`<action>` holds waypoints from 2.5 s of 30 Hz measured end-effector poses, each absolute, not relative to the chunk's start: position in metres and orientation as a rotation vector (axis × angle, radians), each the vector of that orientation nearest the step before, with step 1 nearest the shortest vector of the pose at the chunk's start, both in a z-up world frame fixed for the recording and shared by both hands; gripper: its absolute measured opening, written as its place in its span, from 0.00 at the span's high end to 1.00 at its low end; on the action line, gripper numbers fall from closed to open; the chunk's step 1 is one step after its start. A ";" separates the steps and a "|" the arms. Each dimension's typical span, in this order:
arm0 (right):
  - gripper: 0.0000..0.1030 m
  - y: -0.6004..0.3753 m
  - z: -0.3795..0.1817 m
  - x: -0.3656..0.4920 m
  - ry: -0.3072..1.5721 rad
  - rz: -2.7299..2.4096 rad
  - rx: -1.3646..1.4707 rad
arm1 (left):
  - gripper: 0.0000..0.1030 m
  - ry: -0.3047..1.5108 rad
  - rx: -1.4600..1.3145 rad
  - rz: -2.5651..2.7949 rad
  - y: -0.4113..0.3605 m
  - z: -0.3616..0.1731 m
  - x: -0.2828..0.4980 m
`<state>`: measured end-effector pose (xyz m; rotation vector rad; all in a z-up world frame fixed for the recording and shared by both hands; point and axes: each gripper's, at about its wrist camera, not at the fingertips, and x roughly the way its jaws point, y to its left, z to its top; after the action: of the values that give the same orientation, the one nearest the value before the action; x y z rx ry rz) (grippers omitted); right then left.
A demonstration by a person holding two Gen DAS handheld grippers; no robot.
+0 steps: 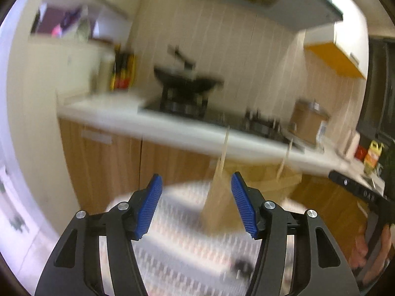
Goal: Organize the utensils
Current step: 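Grasp a clear plastic spoon with the left tool while the right tool grasps a chopstick, then lift the spoon and chopstick and carry both over the basket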
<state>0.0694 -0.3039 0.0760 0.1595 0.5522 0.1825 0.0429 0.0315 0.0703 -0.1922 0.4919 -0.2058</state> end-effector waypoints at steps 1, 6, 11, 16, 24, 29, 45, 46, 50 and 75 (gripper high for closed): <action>0.56 -0.302 0.067 0.070 0.622 0.199 0.151 | 0.47 0.561 -0.167 -0.218 0.033 0.061 0.042; 0.56 -0.290 0.013 0.077 0.971 0.315 0.158 | 0.48 0.898 -0.103 -0.294 0.036 0.007 0.031; 0.56 -0.283 -0.022 0.075 1.139 0.345 0.173 | 0.48 1.109 -0.156 -0.455 0.035 -0.030 0.020; 0.61 -0.272 -0.038 0.073 1.212 0.344 0.152 | 0.52 1.204 -0.099 -0.496 0.013 -0.053 0.011; 0.84 -0.253 -0.059 0.083 1.272 0.357 0.175 | 0.55 1.197 0.010 -0.411 -0.004 -0.066 0.005; 0.84 -0.242 -0.064 0.088 1.271 0.343 0.142 | 0.55 1.185 0.116 -0.384 -0.025 -0.066 0.001; 0.95 -0.252 -0.061 0.089 1.205 0.247 -0.006 | 0.89 1.183 0.121 -0.318 -0.008 -0.061 0.017; 0.95 -0.257 -0.062 0.089 1.209 0.242 -0.002 | 0.89 1.179 0.098 -0.314 -0.004 -0.061 0.022; 0.94 -0.264 -0.065 0.090 1.234 0.249 0.005 | 0.89 1.184 0.069 -0.314 0.000 -0.061 0.032; 0.96 -0.255 -0.056 0.072 1.171 0.317 -0.044 | 0.90 1.087 0.103 -0.316 -0.008 -0.042 0.030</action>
<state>0.0717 -0.2553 -0.0559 -0.0437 1.1710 0.3172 0.0299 -0.0077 -0.0421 0.1031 1.0869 -0.3161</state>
